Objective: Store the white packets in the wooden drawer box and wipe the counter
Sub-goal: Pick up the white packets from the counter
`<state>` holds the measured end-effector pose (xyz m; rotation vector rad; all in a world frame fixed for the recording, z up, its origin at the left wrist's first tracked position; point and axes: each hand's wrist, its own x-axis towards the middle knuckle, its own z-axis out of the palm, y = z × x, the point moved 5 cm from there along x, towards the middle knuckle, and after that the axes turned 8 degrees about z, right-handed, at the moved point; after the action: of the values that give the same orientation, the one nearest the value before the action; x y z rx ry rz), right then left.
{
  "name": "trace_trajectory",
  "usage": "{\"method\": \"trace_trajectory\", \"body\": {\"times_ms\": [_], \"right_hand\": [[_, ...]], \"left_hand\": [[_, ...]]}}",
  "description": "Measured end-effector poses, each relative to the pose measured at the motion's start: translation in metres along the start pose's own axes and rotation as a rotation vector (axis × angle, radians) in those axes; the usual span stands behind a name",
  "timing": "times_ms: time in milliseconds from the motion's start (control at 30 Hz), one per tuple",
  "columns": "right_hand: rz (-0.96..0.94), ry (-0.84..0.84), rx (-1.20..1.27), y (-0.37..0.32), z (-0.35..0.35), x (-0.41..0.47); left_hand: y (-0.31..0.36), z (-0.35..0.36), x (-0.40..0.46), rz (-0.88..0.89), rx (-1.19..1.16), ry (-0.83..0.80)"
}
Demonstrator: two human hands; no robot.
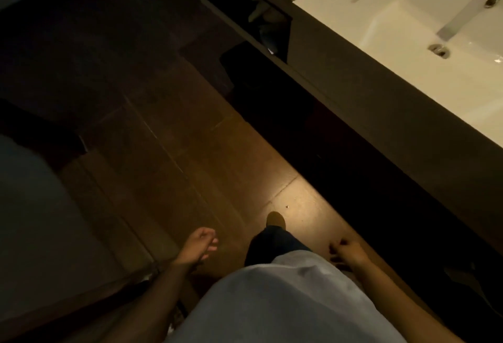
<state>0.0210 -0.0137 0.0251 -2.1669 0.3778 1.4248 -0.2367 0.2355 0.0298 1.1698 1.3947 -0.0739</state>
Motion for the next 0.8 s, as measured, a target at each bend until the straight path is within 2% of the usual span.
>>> {"method": "trace_trajectory", "body": {"times_ms": [200, 400, 500, 633, 800], "right_hand": [[-0.183, -0.093, -0.118, -0.165, 0.056, -0.007], [-0.254, -0.06, -0.154, -0.263, 0.109, -0.003], [-0.214, 0.013, -0.067, -0.277, 0.135, 0.0], [-0.078, 0.065, 0.041, -0.262, 0.173, -0.007], [0.053, 0.124, 0.183, -0.236, 0.2, -0.015]], "left_hand": [[0.036, -0.092, 0.041, -0.015, 0.039, 0.115], [0.06, -0.159, 0.101, -0.057, -0.059, 0.119], [0.098, -0.194, 0.141, -0.047, 0.04, 0.039], [0.163, -0.237, 0.184, 0.004, 0.259, -0.09], [0.257, -0.248, 0.224, 0.095, 0.346, -0.159]]}}
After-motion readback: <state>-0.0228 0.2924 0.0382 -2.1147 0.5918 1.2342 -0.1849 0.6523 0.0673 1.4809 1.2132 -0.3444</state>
